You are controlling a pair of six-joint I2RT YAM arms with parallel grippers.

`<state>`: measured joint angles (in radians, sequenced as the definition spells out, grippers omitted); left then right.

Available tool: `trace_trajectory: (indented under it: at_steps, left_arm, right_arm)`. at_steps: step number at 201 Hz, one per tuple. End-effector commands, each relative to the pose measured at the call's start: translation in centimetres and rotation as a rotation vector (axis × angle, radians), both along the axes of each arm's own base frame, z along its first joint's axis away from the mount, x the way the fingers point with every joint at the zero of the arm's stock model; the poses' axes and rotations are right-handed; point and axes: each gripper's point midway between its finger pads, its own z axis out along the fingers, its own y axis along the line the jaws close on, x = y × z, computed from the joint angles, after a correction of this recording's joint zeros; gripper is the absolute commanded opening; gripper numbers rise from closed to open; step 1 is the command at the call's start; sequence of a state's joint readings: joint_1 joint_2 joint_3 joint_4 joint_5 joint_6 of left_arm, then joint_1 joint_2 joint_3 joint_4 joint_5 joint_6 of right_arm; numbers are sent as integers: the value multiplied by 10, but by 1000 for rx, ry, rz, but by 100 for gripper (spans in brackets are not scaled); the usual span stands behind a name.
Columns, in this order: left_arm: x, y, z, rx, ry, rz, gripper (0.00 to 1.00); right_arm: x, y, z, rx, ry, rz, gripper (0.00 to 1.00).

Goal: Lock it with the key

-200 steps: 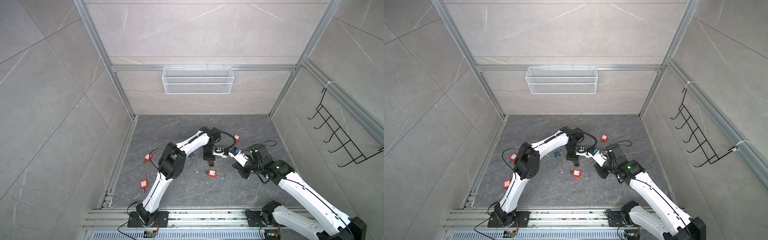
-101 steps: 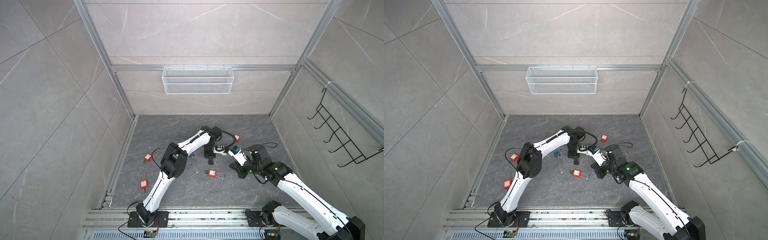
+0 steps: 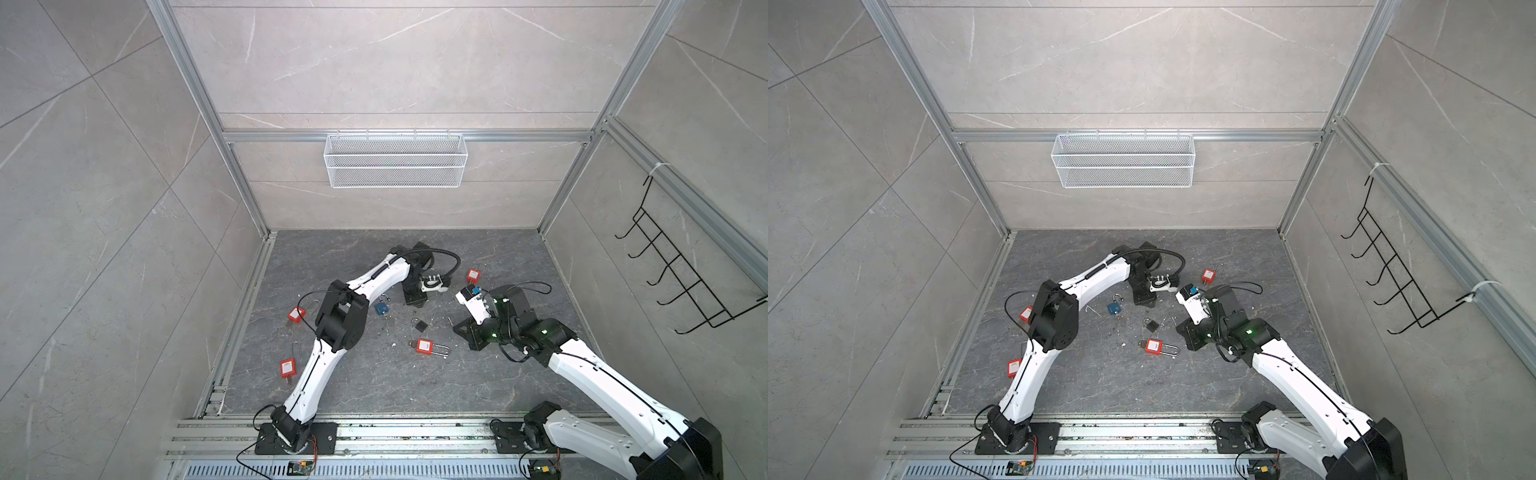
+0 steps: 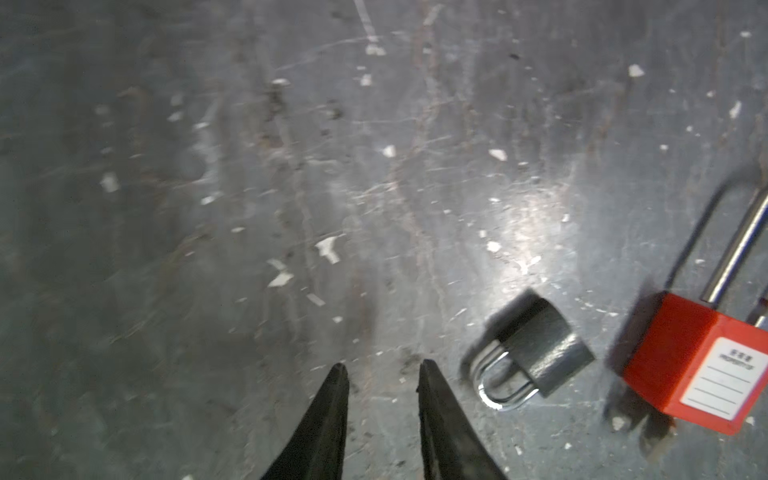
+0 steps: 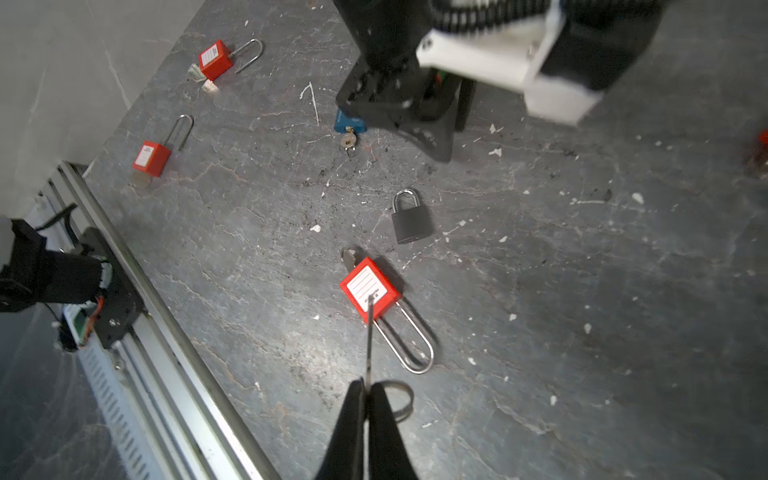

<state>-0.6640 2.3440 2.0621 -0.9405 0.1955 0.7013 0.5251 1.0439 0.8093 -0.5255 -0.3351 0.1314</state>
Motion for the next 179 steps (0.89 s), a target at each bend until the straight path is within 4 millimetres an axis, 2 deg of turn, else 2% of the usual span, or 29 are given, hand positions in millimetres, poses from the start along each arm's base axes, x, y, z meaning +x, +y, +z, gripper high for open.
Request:
trace_trajectory:
  at_steps: [1, 22, 42, 76, 113, 144, 179]
  left_arm:
    - [46, 23, 93, -279, -119, 278, 32]
    - [45, 46, 118, -455, -139, 389, 32]
    - [21, 62, 125, -458, -163, 399, 32]
    - [-30, 91, 126, -490, -132, 475, 32]
    - [-72, 117, 130, -553, -121, 576, 33]
    - [-91, 134, 125, -544, -132, 630, 33]
    - [-102, 139, 116, -522, -100, 647, 32]
  right_arm:
    - [3, 17, 1, 35, 83, -125, 8]
    - [5, 39, -11, 32, 112, -147, 8]
    - [19, 39, -24, -20, 112, -203, 8]
    - [45, 44, -47, -205, 65, -123, 8]
    - [74, 55, -79, -344, 94, -26, 6]
    - [98, 48, -94, -398, 126, -39, 6]
    - [112, 38, -107, -458, 149, -81, 6]
